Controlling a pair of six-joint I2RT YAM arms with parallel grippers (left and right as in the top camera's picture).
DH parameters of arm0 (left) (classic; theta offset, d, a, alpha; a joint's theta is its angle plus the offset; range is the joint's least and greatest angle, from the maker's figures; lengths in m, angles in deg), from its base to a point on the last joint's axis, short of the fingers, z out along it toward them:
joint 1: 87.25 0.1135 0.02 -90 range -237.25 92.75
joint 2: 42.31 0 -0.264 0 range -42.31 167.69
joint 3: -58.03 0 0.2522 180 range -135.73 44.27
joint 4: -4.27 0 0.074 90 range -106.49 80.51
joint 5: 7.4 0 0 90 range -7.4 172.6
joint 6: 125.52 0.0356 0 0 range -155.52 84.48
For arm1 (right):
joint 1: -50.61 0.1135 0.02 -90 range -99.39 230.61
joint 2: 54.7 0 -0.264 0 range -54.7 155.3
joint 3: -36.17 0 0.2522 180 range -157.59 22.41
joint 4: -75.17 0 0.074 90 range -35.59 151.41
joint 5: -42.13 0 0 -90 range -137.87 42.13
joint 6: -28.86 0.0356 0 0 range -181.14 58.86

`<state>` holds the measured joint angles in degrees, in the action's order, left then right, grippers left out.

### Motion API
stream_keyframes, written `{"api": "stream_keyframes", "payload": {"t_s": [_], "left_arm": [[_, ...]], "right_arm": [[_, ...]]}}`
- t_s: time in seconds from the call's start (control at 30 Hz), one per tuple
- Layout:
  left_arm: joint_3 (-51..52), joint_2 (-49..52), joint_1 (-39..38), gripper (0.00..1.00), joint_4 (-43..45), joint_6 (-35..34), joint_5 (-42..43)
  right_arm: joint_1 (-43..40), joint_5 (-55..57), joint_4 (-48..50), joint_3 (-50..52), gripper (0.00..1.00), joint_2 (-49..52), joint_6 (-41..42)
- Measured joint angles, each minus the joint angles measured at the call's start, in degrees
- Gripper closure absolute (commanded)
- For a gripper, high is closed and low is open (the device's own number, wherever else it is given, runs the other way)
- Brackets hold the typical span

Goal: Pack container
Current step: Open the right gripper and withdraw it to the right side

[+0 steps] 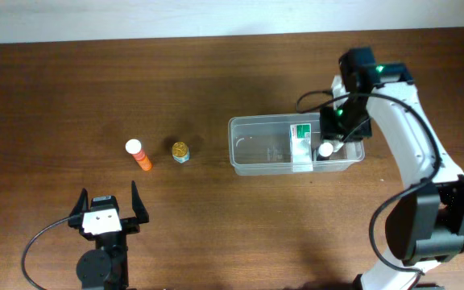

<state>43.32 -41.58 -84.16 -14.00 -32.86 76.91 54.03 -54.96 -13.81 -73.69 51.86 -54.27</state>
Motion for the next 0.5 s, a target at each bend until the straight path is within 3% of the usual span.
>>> {"api": "stream_keyframes", "payload": {"t_s": [0.13, 0.17, 0.23, 0.37, 0.5], "left_arm": [[0.0, 0.0, 0.0, 0.01, 0.0, 0.0, 0.0], [0.0, -0.1, 0.0, 0.01, 0.0, 0.0, 0.0], [0.0, -0.1, 0.0, 0.01, 0.0, 0.0, 0.0], [0.0, -0.1, 0.0, 0.01, 0.0, 0.0, 0.0], [0.0, -0.1, 0.0, 0.01, 0.0, 0.0, 0.0]], "right_arm": [[0.0, -0.2, -7.6, -11.4, 0.63, 0.3, -1.3], [0.0, 0.4, -9.7, -14.4, 0.52, 0.3, -1.4], [-0.5, 2.0, -12.5, -20.2, 0.02, 0.1, -1.4], [-4.1, 5.7, -17.2, -28.3, 0.02, 0.1, -1.9], [-11.8, 8.0, -17.7, -29.7, 0.02, 0.0, -1.2]]}}
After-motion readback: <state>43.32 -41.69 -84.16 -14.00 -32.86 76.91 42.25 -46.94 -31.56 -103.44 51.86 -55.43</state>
